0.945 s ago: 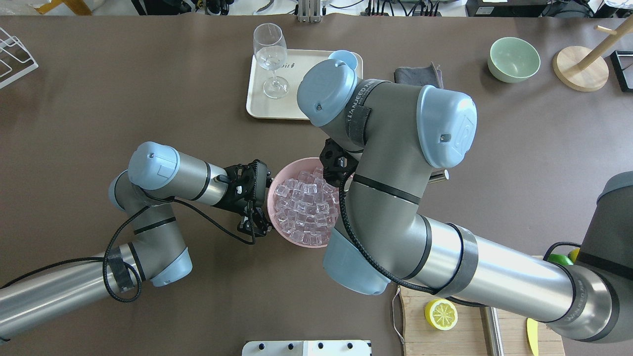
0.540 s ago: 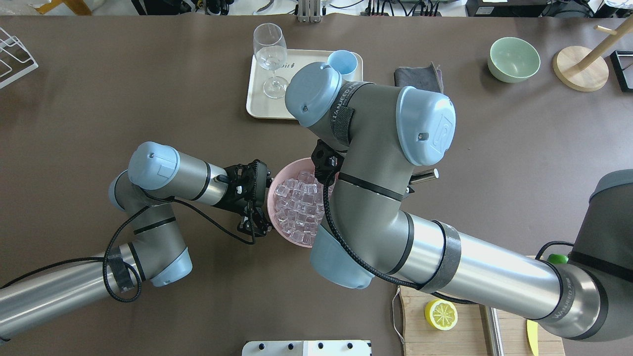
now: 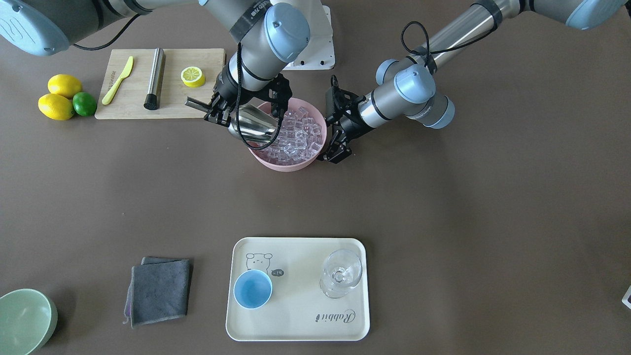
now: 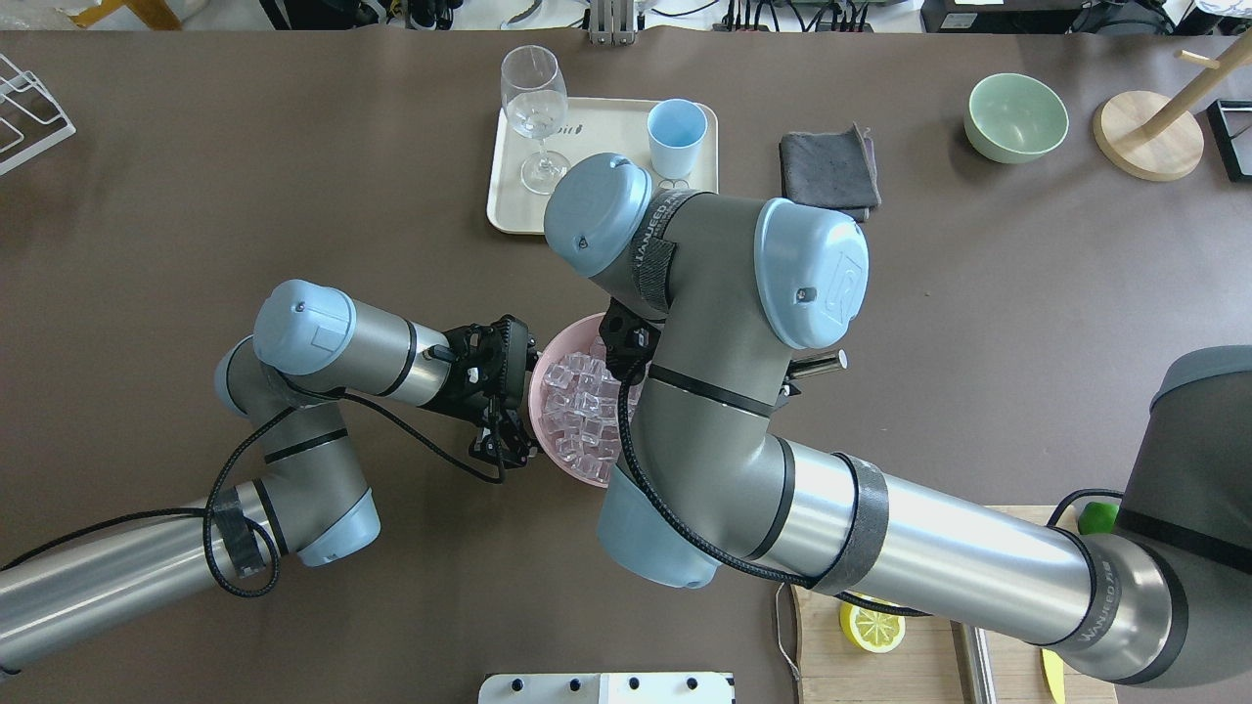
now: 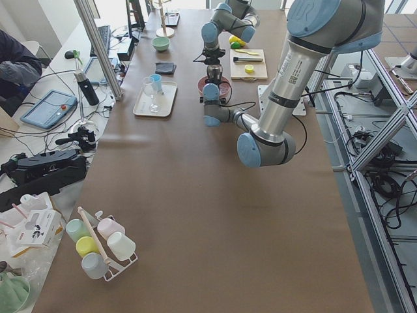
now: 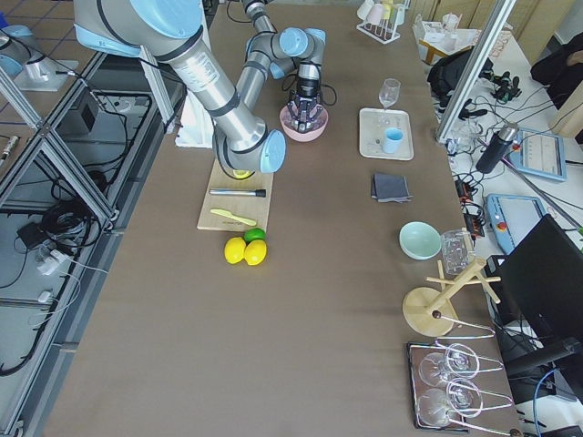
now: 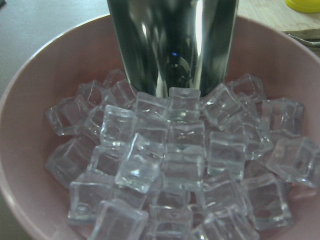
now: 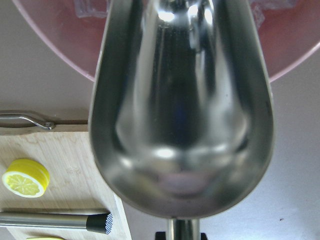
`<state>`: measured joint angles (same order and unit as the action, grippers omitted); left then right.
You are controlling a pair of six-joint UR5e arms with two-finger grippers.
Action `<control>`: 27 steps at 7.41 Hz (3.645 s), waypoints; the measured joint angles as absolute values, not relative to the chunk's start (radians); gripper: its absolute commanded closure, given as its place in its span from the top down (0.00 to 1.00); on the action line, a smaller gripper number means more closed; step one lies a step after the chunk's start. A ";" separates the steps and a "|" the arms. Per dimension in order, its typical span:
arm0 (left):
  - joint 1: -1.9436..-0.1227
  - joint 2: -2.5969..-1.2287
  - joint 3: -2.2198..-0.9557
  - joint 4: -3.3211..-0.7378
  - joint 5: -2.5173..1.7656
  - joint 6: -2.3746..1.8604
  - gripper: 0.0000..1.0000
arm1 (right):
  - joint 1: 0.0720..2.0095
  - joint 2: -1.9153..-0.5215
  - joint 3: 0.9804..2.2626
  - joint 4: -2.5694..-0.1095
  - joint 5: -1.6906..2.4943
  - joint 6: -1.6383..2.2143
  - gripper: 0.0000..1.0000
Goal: Put ice in cup with scoop
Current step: 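Push the scoop down into the ice cubes with the right gripper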
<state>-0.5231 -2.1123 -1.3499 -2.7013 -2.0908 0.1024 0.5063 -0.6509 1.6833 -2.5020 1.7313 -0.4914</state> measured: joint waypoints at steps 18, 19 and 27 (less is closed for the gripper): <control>-0.523 -2.111 -1.349 -2.697 -2.091 0.104 0.96 | 0.472 -0.783 1.773 -2.175 1.734 -0.275 0.00; -0.523 -2.110 -1.348 -2.696 -2.091 0.104 0.96 | 0.472 -0.789 1.767 -2.147 1.734 -0.263 0.00; -0.516 -2.111 -1.348 -2.692 -2.089 0.108 0.96 | 0.472 -0.897 1.860 -1.930 1.748 -0.158 0.00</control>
<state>-0.5162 -2.1107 -1.3484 -2.6921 -2.0893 0.1081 0.4725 -0.8966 1.8598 -1.9299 1.7482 -0.1581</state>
